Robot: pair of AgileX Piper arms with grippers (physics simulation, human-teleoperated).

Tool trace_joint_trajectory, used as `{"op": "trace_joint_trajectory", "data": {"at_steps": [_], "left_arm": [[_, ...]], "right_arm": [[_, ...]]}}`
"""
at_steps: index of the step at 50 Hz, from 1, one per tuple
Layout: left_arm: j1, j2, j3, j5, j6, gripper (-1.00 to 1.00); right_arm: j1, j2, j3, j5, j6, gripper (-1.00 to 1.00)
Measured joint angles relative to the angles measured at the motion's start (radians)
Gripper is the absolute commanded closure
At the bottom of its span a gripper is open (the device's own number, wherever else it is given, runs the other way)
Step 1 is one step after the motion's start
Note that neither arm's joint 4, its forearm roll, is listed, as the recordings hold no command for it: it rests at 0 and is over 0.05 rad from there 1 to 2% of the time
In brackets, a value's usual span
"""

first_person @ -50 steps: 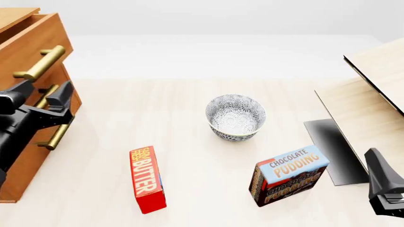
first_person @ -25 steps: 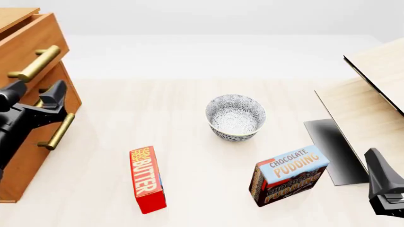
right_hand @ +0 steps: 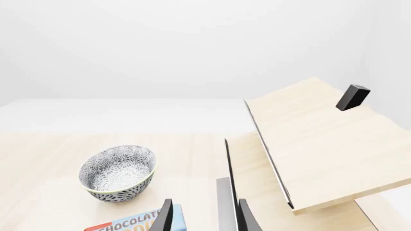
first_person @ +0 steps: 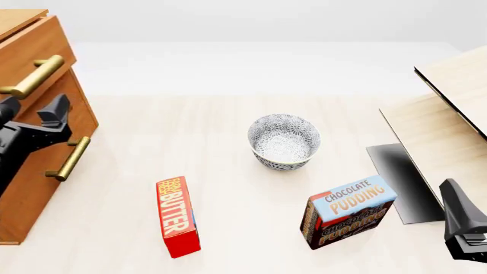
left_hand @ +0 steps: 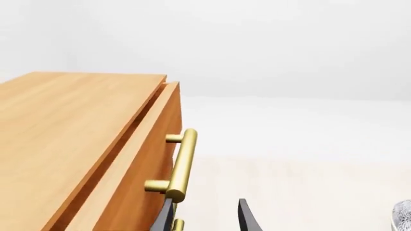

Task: Close the top drawer of the cabinet.

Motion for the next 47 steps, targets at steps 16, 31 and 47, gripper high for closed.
{"op": "trace_joint_trajectory", "data": {"at_steps": [16, 31, 47], "left_arm": [[0.061, 0.022, -0.014, -0.007, -0.002, -1.00], [0.130, 0.043, -0.020, -0.028, -0.028, -1.00], [0.157, 0.046, -0.016, -0.042, -0.071, -1.00]], "right_arm": [[0.000, 0.000, 0.000, 0.000, 0.000, -1.00], [0.000, 0.000, 0.000, 0.000, 0.000, -1.00], [0.000, 0.000, 0.000, 0.000, 0.000, -1.00]]}}
